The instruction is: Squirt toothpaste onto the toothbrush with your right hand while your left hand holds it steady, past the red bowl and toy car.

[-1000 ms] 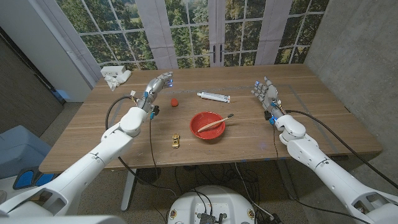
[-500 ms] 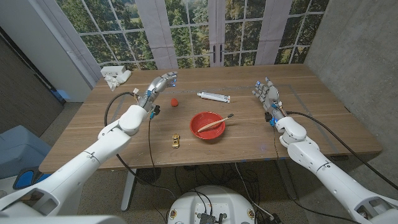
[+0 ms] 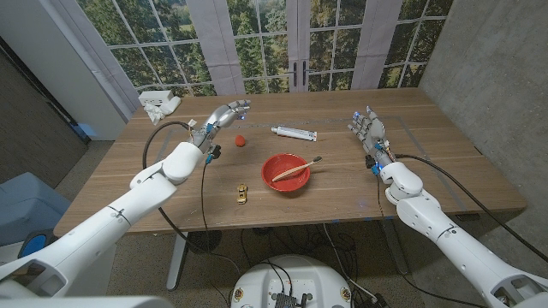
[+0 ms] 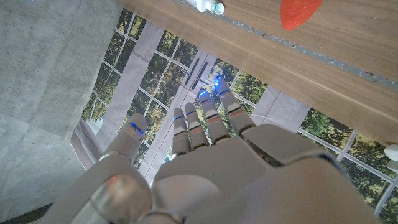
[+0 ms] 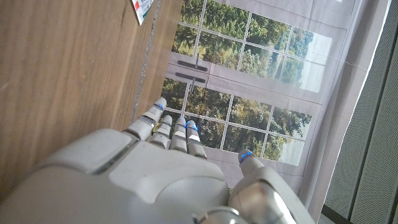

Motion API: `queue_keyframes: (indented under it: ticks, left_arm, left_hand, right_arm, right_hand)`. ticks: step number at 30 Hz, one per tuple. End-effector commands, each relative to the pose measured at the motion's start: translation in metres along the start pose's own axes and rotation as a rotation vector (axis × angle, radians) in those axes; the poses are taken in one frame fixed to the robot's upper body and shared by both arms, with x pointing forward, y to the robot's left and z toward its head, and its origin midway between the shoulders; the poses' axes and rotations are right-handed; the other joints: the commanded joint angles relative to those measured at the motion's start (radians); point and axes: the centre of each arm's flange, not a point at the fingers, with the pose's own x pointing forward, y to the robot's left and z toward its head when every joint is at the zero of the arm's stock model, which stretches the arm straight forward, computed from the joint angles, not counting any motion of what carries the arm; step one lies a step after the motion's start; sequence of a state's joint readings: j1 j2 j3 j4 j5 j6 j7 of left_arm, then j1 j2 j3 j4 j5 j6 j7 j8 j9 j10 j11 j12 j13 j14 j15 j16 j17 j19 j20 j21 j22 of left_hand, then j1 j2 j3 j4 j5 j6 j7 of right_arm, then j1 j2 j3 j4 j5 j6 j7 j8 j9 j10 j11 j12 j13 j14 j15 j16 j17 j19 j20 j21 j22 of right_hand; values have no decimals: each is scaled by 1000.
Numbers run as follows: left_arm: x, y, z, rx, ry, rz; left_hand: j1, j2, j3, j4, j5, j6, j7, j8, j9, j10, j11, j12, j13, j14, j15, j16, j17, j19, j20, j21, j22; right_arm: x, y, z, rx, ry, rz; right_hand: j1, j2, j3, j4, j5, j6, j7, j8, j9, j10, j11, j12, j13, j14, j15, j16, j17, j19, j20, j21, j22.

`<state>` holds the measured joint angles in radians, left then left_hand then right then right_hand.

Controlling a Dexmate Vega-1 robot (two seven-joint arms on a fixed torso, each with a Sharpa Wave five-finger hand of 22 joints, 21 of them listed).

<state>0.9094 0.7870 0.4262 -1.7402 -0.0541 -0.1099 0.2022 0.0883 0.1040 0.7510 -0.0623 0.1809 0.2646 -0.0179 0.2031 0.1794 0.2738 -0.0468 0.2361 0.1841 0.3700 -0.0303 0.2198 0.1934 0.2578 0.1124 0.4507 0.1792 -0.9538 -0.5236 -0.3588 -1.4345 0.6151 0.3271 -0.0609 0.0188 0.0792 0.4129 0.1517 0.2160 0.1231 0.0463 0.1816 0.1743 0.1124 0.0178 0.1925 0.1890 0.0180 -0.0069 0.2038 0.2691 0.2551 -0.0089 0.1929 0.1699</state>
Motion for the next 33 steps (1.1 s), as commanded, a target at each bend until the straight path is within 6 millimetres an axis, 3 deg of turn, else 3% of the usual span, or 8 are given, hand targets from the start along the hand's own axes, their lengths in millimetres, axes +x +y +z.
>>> queue_keyframes:
  ticks: [1,8,11,25,33]
  left_arm:
    - [-2,-3,16,79,-35,-47]
    - [-2,-7,23,134,-32,-85]
    - [-4,-5,29,175,-38,-78]
    - [-6,-6,44,236,-89,-135]
    - [-9,-5,50,270,-102,-147]
  left_hand:
    - [-10,69,6,15,0,10,7,-3,3,9,-5,-8,3,4,4,-4,3,8,9,-1,5]
    - [-13,87,15,40,3,17,8,-3,4,21,-11,-7,4,8,3,-1,7,11,7,-1,7]
    - [-18,82,21,60,4,22,7,-3,5,34,-18,-7,4,3,2,-5,8,-33,-2,-22,6]
    - [-14,83,39,71,7,38,11,-1,5,48,-25,-8,4,-8,-2,-13,4,-25,-2,-22,6]
    - [-14,56,38,62,5,54,9,3,5,57,-33,-9,4,1,-11,-14,-2,-15,-7,-22,6]
  right_arm:
    - [-7,0,1,-5,-7,-12]
    - [-8,1,3,-8,-9,-16]
    - [-9,2,4,-9,-10,-16]
    - [-12,4,6,-17,-11,-16]
    - [-16,5,5,-11,-14,-20]
  right_hand:
    - [4,36,2,-9,1,7,7,7,3,3,4,4,5,3,5,3,1,3,7,4,2]
    - [5,36,3,-9,0,7,7,7,3,3,5,4,5,3,6,3,0,3,7,3,2]
    - [6,36,3,-10,0,8,8,7,3,3,5,3,4,4,7,3,-1,3,7,3,2]
    - [7,35,4,-12,-1,7,7,7,3,1,5,3,4,4,9,3,-5,3,8,3,2]
    - [6,33,4,-13,-1,7,8,7,3,3,5,3,4,4,9,3,-6,3,9,3,2]
